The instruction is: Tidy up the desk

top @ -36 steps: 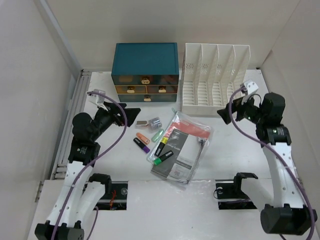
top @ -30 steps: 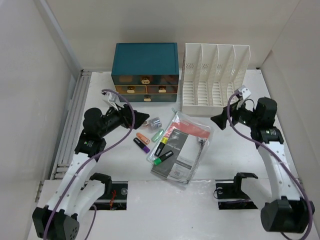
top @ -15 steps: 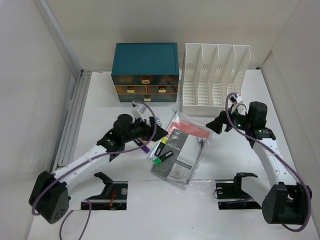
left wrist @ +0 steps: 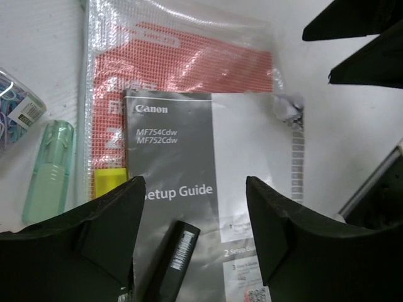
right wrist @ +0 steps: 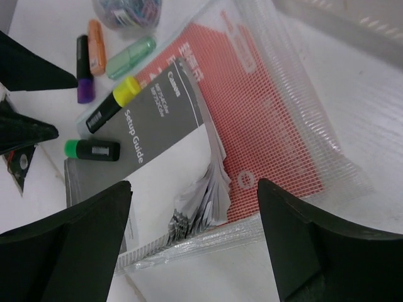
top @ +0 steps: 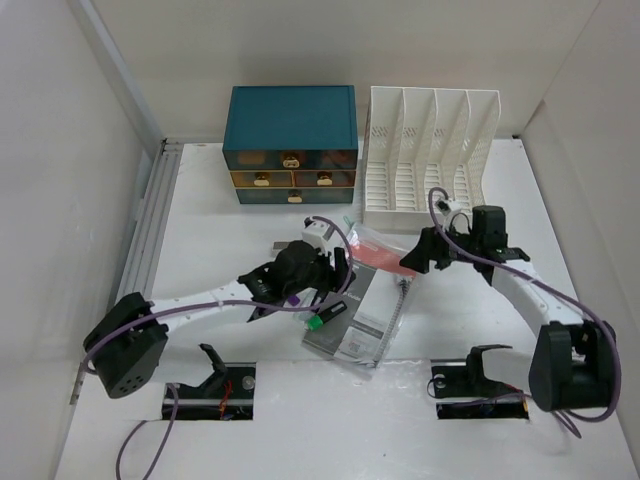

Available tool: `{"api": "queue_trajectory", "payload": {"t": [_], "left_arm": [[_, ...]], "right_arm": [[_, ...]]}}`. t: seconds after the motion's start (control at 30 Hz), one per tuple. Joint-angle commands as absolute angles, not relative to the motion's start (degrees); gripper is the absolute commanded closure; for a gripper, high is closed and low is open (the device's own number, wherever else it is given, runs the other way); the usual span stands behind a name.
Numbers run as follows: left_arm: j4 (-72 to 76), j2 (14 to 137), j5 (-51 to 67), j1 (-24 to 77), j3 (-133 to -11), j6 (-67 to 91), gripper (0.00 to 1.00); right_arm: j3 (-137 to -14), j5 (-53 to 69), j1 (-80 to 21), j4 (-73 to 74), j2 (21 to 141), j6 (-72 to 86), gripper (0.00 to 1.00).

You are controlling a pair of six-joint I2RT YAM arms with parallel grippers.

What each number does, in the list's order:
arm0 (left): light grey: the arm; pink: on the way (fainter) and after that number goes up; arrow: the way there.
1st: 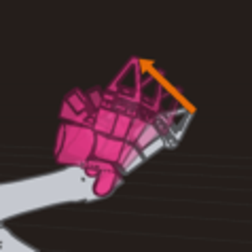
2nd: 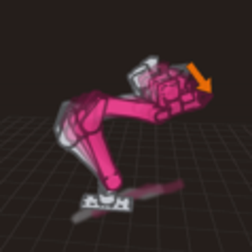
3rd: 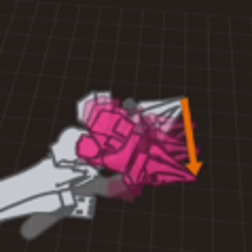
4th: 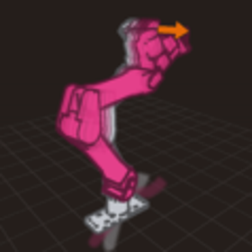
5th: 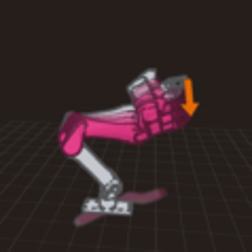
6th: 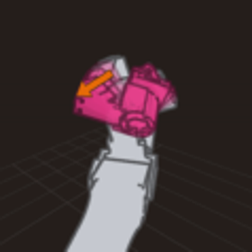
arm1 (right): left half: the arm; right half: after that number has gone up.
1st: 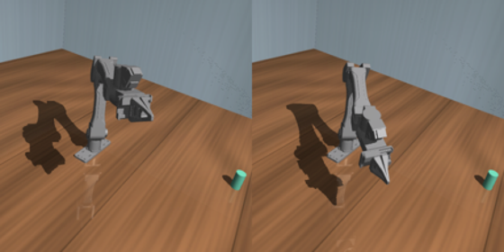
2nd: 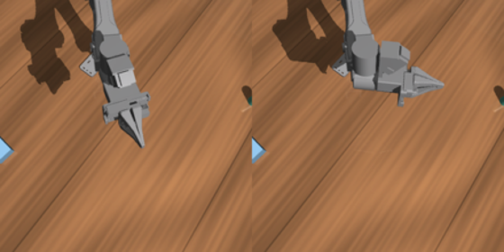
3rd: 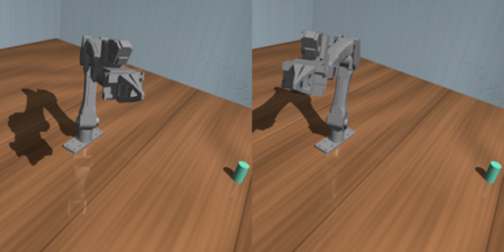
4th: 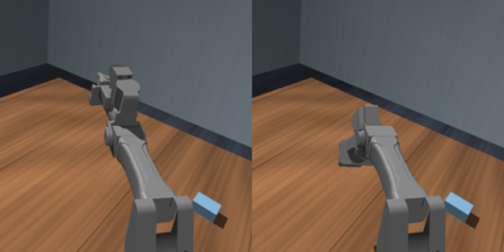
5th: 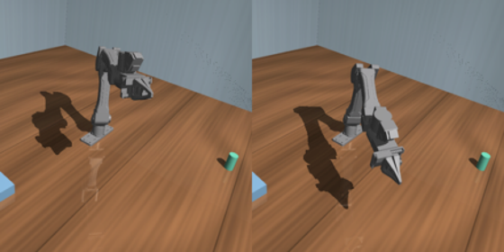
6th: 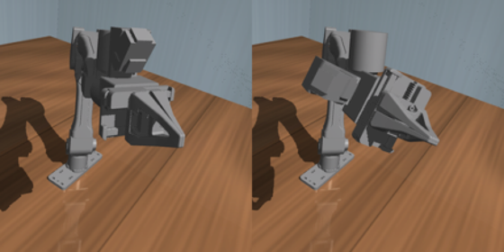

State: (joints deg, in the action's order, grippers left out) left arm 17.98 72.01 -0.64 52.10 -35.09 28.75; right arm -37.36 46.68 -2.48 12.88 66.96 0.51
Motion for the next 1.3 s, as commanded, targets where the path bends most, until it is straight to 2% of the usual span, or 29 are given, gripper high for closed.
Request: {"api": "queue_trajectory", "payload": {"t": [0.0, 0.17, 0.47, 1.27], "left_arm": [[21.45, 75.57, -4.21, 52.73, -36.64, 25.94, 0.4], [22.06, 79.71, -5.36, 53.35, -38.76, 24.52, 0.46], [23.64, 86.38, -5.36, 53.35, -41.65, 22.15, 0.58], [25.75, 93.34, -1.76, 53.35, -43.33, 22.15, 0.66]], "right_arm": [[-37.7, 45.09, -5.27, 10.37, 71.35, 1.41, 0.15], [-38.32, 44.03, -6.41, 9.84, 76.72, 0.8, 0.16], [-37.79, 43.42, -6.42, 9.32, 77.43, 1.32, 0.16], [-37.61, 43.77, -10.99, 14.14, 78.48, 1.85, 0.17]]}}
